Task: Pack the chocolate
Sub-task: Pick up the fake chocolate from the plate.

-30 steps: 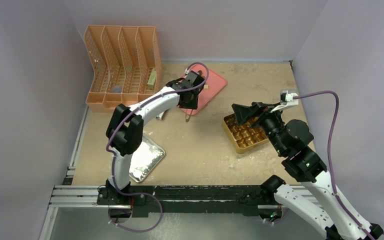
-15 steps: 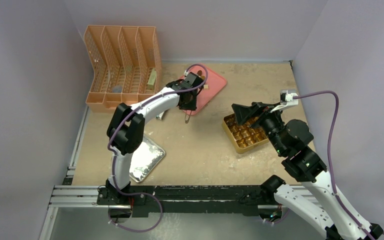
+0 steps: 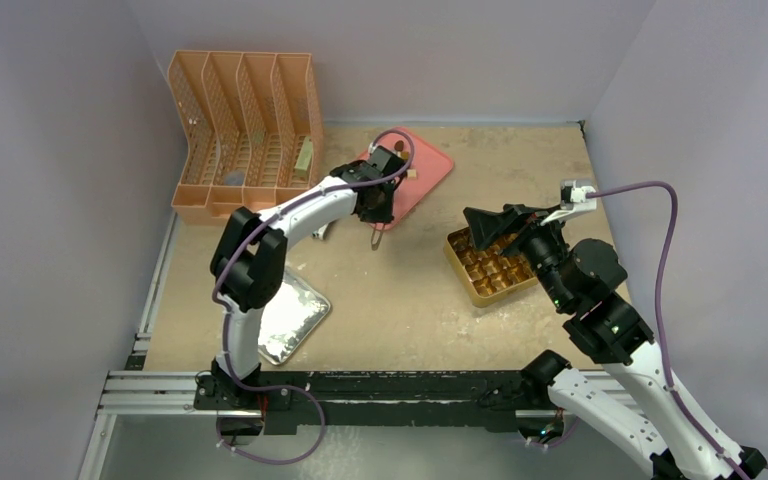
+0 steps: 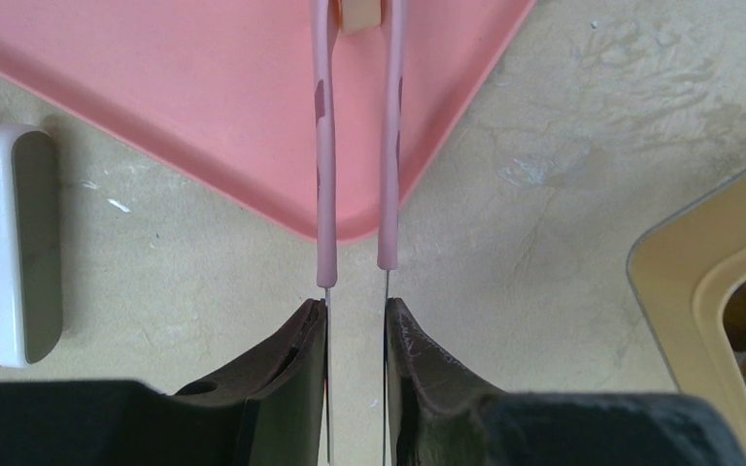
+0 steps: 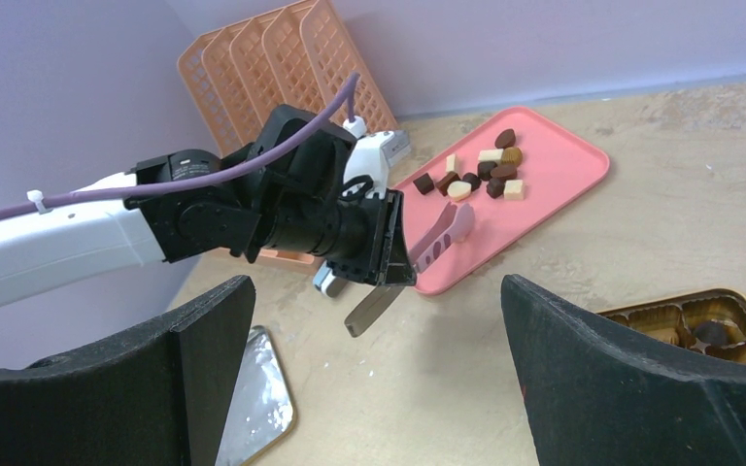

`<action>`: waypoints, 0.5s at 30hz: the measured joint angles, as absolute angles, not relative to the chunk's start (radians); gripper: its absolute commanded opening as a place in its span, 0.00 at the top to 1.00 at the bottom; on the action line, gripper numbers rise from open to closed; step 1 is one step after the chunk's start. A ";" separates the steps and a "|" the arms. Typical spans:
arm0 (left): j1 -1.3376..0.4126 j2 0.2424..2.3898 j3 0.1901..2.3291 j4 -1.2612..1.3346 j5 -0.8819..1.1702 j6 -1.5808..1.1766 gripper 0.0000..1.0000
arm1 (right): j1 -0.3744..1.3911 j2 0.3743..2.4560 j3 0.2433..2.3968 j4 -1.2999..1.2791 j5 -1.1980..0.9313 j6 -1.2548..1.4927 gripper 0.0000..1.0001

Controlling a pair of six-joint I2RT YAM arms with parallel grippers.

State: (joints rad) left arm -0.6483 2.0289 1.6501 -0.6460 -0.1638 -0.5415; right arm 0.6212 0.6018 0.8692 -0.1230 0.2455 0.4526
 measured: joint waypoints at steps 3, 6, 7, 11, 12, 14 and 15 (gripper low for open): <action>-0.648 2.003 1.634 -0.645 -0.138 -0.550 0.81 | 0.621 0.602 0.869 -0.123 0.245 0.453 0.01; -0.648 1.966 1.621 -0.634 -0.108 -0.562 0.81 | 0.621 0.601 0.869 -0.123 0.245 0.453 0.01; -0.648 1.958 1.621 -0.630 -0.100 -0.565 0.81 | 0.621 0.601 0.869 -0.123 0.245 0.453 0.01; -0.648 1.929 1.621 -0.604 -0.067 -0.570 0.82 | 0.621 0.600 0.869 -0.123 0.245 0.453 0.01; -0.648 1.923 1.620 -0.597 -0.056 -0.575 0.82 | 0.621 0.599 0.869 -0.123 0.245 0.453 0.01; -0.649 1.914 1.615 -0.580 -0.036 -0.583 0.82 | 0.621 0.599 0.869 -0.123 0.245 0.453 0.01; -0.652 1.909 1.608 -0.570 -0.023 -0.588 0.82 | 0.621 0.599 0.869 -0.123 0.245 0.453 0.01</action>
State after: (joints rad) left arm -0.6521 1.9091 1.6085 -0.5697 -0.0231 -0.5880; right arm 0.6212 0.5987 0.8692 -0.1230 0.2455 0.4530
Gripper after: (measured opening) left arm 0.241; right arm 0.987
